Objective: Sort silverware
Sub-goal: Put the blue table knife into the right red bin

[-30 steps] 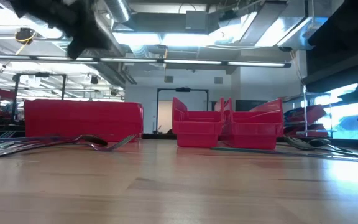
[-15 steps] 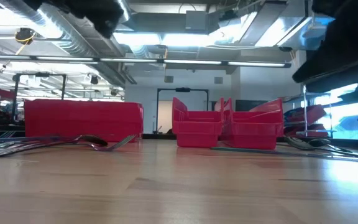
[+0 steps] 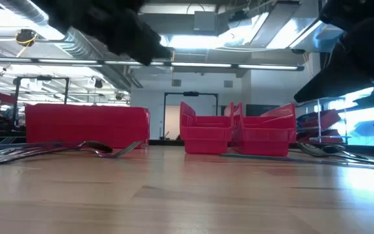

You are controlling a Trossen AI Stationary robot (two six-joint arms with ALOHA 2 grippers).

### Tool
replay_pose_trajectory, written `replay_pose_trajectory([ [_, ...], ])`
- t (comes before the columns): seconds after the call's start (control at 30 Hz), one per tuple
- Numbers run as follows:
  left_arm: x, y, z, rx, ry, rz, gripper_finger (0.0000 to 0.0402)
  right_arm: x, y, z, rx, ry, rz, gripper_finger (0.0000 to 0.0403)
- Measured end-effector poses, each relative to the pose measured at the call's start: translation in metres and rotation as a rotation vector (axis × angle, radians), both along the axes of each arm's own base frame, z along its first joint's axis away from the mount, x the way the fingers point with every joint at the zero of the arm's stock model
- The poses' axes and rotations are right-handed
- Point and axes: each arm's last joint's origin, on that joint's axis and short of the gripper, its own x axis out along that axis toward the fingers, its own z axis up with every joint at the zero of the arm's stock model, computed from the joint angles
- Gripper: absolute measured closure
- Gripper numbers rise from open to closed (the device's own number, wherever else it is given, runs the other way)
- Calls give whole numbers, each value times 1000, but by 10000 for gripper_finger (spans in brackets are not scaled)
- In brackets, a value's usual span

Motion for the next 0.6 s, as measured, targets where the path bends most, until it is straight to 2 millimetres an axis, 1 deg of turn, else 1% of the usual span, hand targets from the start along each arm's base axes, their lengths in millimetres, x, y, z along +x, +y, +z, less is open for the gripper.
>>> replay_pose_trajectory([
  [0.13,14,-4,-12,-25,-48,1,401,8,2,-11,32,-31,-30,171],
  [0.23,17,-4,-21,-25,-25,2,401,15,-6,-20,104,-46,-120,171],
  [0.3,17,-5,-25,-25,-1,1,401,20,-12,-26,153,-23,-163,171],
  [0.4,17,-5,-26,-12,4,-6,401,28,-19,-28,196,-30,-191,171],
  [0.47,17,-6,-26,-3,1,-19,401,33,-23,-28,223,-33,-191,171],
  [0.6,17,-5,-26,10,0,-29,401,43,-25,-26,268,-18,-108,171],
])
